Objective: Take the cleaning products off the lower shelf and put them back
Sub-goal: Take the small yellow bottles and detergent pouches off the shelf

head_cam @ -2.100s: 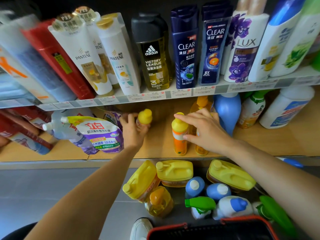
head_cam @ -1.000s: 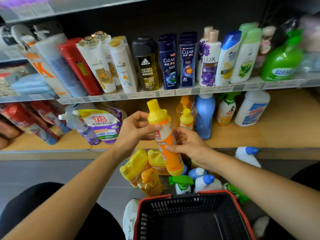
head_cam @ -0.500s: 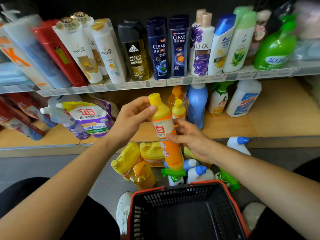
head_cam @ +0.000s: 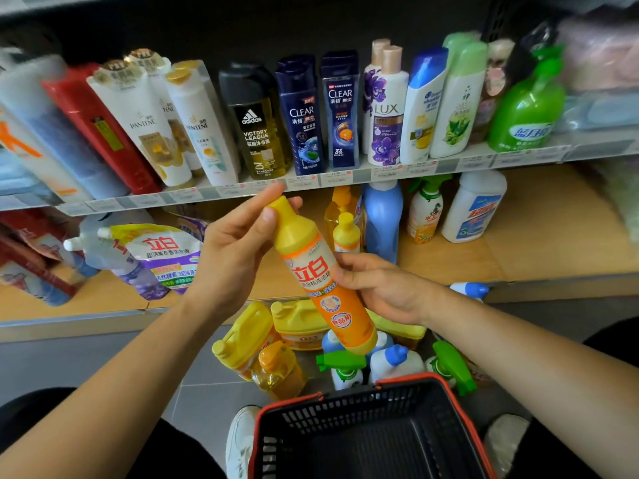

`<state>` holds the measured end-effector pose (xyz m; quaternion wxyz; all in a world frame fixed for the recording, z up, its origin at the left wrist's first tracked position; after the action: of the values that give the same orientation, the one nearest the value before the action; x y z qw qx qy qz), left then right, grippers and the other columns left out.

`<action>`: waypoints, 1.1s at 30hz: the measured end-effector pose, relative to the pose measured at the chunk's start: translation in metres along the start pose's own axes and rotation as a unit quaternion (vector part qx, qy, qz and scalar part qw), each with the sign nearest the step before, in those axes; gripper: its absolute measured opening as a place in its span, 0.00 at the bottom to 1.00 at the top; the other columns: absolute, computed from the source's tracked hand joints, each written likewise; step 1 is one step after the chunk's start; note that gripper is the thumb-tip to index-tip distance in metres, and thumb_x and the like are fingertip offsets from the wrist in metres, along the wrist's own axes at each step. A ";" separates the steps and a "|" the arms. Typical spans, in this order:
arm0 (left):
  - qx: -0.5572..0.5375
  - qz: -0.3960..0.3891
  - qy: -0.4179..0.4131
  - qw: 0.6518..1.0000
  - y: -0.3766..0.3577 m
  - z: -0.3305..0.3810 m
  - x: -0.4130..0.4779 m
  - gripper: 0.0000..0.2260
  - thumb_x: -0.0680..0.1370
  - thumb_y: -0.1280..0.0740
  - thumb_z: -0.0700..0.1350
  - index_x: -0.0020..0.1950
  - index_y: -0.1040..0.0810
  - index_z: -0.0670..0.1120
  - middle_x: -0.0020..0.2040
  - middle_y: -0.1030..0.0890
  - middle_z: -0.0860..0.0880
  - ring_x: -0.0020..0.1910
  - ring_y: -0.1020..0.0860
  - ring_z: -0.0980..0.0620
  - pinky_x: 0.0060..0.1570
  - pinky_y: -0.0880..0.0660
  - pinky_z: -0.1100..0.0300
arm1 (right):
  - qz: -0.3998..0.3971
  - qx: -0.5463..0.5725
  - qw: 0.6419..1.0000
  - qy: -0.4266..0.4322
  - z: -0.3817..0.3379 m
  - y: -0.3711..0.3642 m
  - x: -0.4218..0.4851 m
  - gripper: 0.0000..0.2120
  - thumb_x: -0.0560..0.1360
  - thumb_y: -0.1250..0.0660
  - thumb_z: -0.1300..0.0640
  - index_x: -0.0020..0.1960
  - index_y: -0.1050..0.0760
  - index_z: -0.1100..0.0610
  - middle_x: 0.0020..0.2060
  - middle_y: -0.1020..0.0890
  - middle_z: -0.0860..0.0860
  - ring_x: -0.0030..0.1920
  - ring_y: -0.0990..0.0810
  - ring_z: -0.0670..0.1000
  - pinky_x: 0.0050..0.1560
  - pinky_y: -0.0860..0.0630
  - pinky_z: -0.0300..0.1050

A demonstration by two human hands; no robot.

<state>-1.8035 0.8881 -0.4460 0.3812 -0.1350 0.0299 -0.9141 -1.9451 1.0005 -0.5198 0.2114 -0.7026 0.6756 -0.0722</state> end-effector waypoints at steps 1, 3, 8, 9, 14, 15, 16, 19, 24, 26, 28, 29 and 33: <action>0.003 0.011 -0.006 1.000 0.001 0.001 0.000 0.17 0.77 0.30 0.50 0.66 0.19 0.53 0.63 0.17 0.45 0.67 0.21 0.45 0.62 0.22 0.53 | 0.007 -0.004 1.000 0.006 0.000 0.002 0.000 0.18 0.77 0.32 0.58 0.66 0.25 0.57 0.58 0.17 0.54 0.59 0.18 0.52 0.58 0.22 0.44; 0.021 0.035 -0.022 0.999 0.002 0.002 0.000 0.17 0.75 0.28 0.49 0.63 0.17 0.51 0.61 0.16 0.46 0.65 0.20 0.46 0.60 0.21 0.55 | 0.020 -0.019 0.999 0.021 -0.001 0.005 0.000 0.20 0.76 0.31 0.60 0.67 0.25 0.57 0.60 0.18 0.57 0.61 0.20 0.55 0.61 0.23 0.48; 0.076 0.102 -0.057 0.990 0.005 0.001 -0.004 0.15 0.70 0.23 0.48 0.57 0.14 0.52 0.53 0.13 0.48 0.56 0.16 0.49 0.55 0.19 0.56 | 0.070 -0.046 0.995 0.047 0.000 0.011 0.001 0.20 0.70 0.27 0.55 0.62 0.21 0.52 0.60 0.17 0.56 0.62 0.19 0.56 0.64 0.23 0.52; 0.091 0.122 -0.061 0.986 0.006 0.000 -0.005 0.14 0.70 0.22 0.49 0.55 0.13 0.53 0.51 0.13 0.49 0.53 0.15 0.51 0.54 0.18 0.57 | 0.082 -0.052 0.994 0.051 0.000 0.011 0.002 0.19 0.68 0.26 0.55 0.59 0.19 0.49 0.58 0.15 0.54 0.60 0.18 0.54 0.61 0.21 0.49; 0.142 0.175 -0.062 0.972 0.008 -0.004 -0.005 0.12 0.69 0.22 0.51 0.52 0.14 0.54 0.44 0.13 0.52 0.46 0.16 0.54 0.48 0.18 0.59 | 0.146 -0.091 0.982 0.076 -0.003 0.018 0.005 0.20 0.62 0.22 0.54 0.53 0.18 0.46 0.52 0.13 0.48 0.55 0.16 0.48 0.53 0.19 0.43; 0.141 0.175 -0.058 0.973 0.008 -0.005 -0.004 0.12 0.70 0.22 0.51 0.52 0.14 0.53 0.45 0.13 0.52 0.46 0.16 0.54 0.48 0.18 0.59 | 0.154 -0.096 0.980 0.077 -0.003 0.019 0.005 0.21 0.62 0.21 0.53 0.54 0.19 0.47 0.52 0.13 0.48 0.56 0.16 0.47 0.55 0.19 0.44; 0.137 0.174 -0.052 0.974 0.007 -0.005 -0.003 0.12 0.70 0.23 0.51 0.53 0.15 0.51 0.46 0.12 0.52 0.47 0.15 0.54 0.47 0.18 0.60 | 0.157 -0.097 0.980 0.076 -0.004 0.019 0.005 0.22 0.61 0.22 0.53 0.54 0.19 0.47 0.53 0.14 0.48 0.57 0.16 0.47 0.57 0.20 0.45; 0.107 0.157 -0.031 0.981 0.007 -0.009 0.003 0.13 0.72 0.25 0.51 0.53 0.16 0.47 0.51 0.13 0.47 0.53 0.15 0.49 0.51 0.19 0.55 | 0.148 -0.092 0.983 0.060 -0.005 0.019 0.005 0.22 0.63 0.23 0.50 0.56 0.18 0.47 0.56 0.15 0.49 0.62 0.19 0.51 0.63 0.22 0.49; 0.018 0.086 0.017 0.996 0.005 -0.019 0.012 0.12 0.76 0.30 0.45 0.58 0.20 0.46 0.57 0.15 0.45 0.62 0.18 0.45 0.58 0.20 0.51 | 0.095 -0.077 0.992 0.032 -0.001 0.013 0.003 0.16 0.73 0.29 0.52 0.61 0.20 0.52 0.57 0.15 0.53 0.57 0.17 0.51 0.58 0.20 0.45; 0.000 0.044 0.034 0.998 0.001 -0.023 0.013 0.16 0.78 0.32 0.43 0.65 0.23 0.46 0.61 0.16 0.43 0.63 0.20 0.42 0.60 0.20 0.49 | 0.091 -0.073 0.993 0.024 -0.001 0.013 0.003 0.13 0.79 0.34 0.54 0.62 0.22 0.54 0.58 0.16 0.55 0.58 0.17 0.52 0.59 0.21 0.45; 0.006 0.021 0.042 0.999 -0.001 -0.024 0.013 0.20 0.78 0.32 0.44 0.69 0.24 0.46 0.62 0.17 0.43 0.63 0.20 0.40 0.60 0.20 0.47 | 0.079 -0.073 0.994 0.010 -0.002 0.013 0.002 0.12 0.80 0.36 0.54 0.62 0.22 0.53 0.57 0.16 0.53 0.58 0.17 0.50 0.59 0.21 0.44; 0.017 0.016 0.046 0.999 -0.002 -0.024 0.014 0.20 0.77 0.31 0.45 0.70 0.24 0.47 0.61 0.17 0.44 0.63 0.20 0.41 0.60 0.20 0.47 | 0.070 -0.073 0.995 0.003 -0.002 0.012 0.001 0.11 0.80 0.37 0.54 0.61 0.22 0.52 0.57 0.16 0.51 0.58 0.17 0.49 0.60 0.21 0.44; 0.072 0.021 0.050 0.996 -0.005 -0.021 0.012 0.16 0.77 0.31 0.47 0.65 0.20 0.48 0.58 0.15 0.46 0.60 0.18 0.44 0.60 0.20 0.47 | 0.048 -0.069 0.996 -0.034 0.004 0.010 0.002 0.13 0.81 0.37 0.53 0.64 0.23 0.50 0.61 0.18 0.51 0.65 0.22 0.54 0.70 0.29 0.56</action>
<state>-1.8203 0.8820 -0.4623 0.4068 -0.0601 -0.0143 -0.9114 -1.9524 0.9997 -0.5273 0.1887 -0.6846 0.7040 0.0085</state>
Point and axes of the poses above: each hand's wrist, its own x-axis towards the middle knuckle, its own y-axis out of the back of the hand, z = x × y, the point moved 5 cm from there along x, towards the middle knuckle
